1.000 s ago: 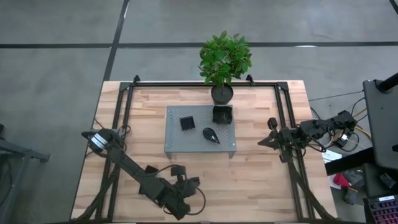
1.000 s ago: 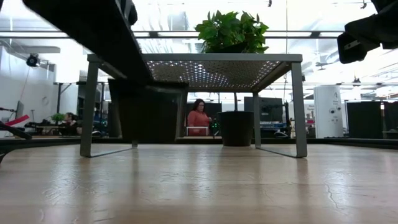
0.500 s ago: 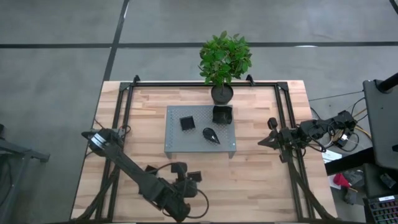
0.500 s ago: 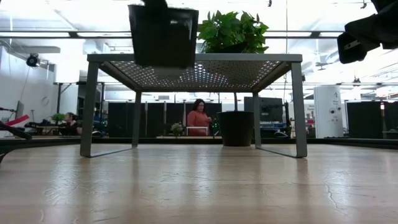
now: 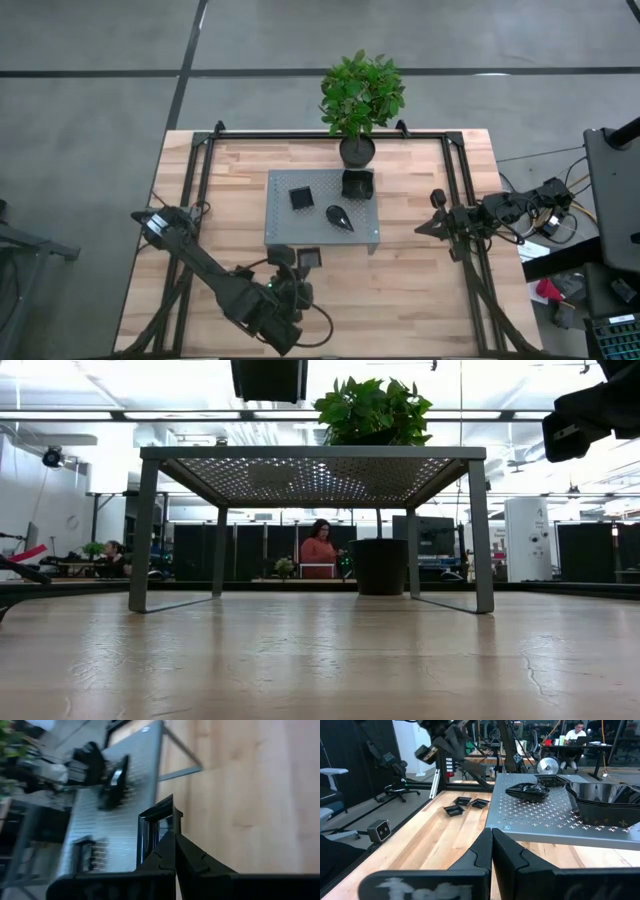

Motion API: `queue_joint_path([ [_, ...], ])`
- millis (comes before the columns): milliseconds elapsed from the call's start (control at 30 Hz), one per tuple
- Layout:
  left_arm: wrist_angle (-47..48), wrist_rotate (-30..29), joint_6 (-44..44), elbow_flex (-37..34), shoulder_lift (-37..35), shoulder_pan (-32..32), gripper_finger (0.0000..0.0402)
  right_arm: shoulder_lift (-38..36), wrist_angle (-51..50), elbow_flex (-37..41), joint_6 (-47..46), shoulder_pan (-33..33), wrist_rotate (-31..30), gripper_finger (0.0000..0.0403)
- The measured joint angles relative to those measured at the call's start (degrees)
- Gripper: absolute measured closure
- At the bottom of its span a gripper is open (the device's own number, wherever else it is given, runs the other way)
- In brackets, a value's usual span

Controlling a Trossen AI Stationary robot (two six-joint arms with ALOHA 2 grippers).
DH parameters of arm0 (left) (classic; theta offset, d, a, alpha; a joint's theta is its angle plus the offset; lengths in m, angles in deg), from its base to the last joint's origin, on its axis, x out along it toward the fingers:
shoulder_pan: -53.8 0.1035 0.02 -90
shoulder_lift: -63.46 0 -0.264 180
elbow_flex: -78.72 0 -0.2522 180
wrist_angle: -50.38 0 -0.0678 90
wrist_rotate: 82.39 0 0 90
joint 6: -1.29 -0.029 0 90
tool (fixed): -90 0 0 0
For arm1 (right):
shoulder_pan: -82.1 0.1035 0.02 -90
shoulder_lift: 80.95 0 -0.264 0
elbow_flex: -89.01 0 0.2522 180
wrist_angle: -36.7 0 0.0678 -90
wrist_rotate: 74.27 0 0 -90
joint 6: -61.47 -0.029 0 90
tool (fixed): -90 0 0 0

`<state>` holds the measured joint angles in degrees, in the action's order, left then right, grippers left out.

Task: Pick & Place Mini shaped plates
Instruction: Stack the black square plate on the black square plate on the shelf

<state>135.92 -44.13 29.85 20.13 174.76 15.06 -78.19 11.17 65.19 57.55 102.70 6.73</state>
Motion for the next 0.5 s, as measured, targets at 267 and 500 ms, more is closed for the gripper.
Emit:
queue_joint_path([
  [267, 5.74, -5.99, -3.09, 0.31, 0.0, 3.81, 0.0401, 0.0, 0.0, -0.01, -0.11, -0.02, 0.0, 0.0394],
  [500, 10.71, -7.67, -4.43, -0.14, 0.0, 8.25, 0.0401, 0.01, 0.0, -0.01, 0.0, -0.02, 0.0, 0.0394],
])
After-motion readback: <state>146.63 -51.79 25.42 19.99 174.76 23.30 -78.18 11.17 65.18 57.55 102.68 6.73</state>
